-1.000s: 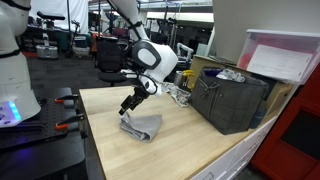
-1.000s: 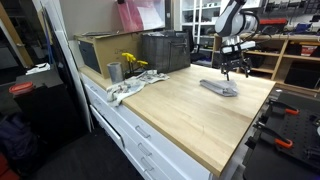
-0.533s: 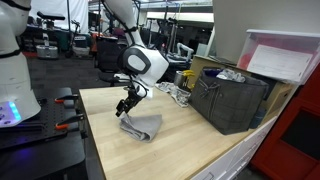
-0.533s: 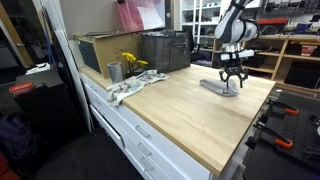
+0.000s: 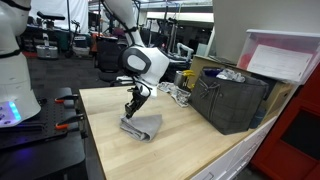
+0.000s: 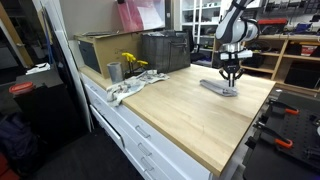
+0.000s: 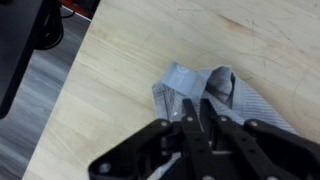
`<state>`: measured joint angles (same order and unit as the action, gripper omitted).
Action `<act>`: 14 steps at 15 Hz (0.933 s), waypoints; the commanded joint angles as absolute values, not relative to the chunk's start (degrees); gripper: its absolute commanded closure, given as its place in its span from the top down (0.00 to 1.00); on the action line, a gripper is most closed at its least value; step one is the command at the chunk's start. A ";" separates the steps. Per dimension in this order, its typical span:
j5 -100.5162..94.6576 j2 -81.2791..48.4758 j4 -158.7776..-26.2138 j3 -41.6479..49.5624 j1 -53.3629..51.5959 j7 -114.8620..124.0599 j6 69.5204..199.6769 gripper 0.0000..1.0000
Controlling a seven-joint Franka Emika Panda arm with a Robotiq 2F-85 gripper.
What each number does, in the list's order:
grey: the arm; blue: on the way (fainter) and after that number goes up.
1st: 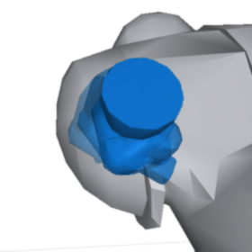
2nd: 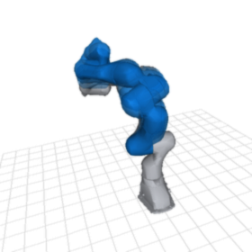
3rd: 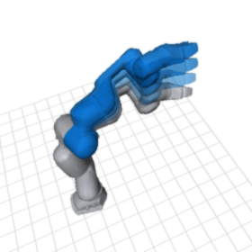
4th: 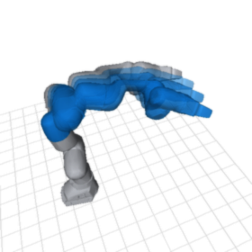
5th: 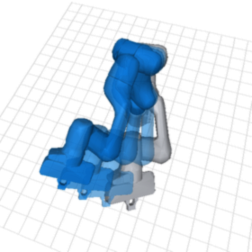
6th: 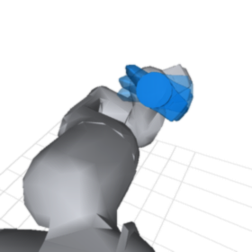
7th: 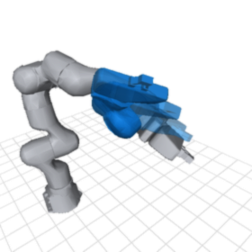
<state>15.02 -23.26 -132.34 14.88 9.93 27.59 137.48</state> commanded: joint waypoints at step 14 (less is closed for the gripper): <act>11.21 -23.14 -135.61 14.49 6.11 28.98 139.98 0.99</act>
<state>12.36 -23.30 -135.19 14.09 6.82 27.59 138.39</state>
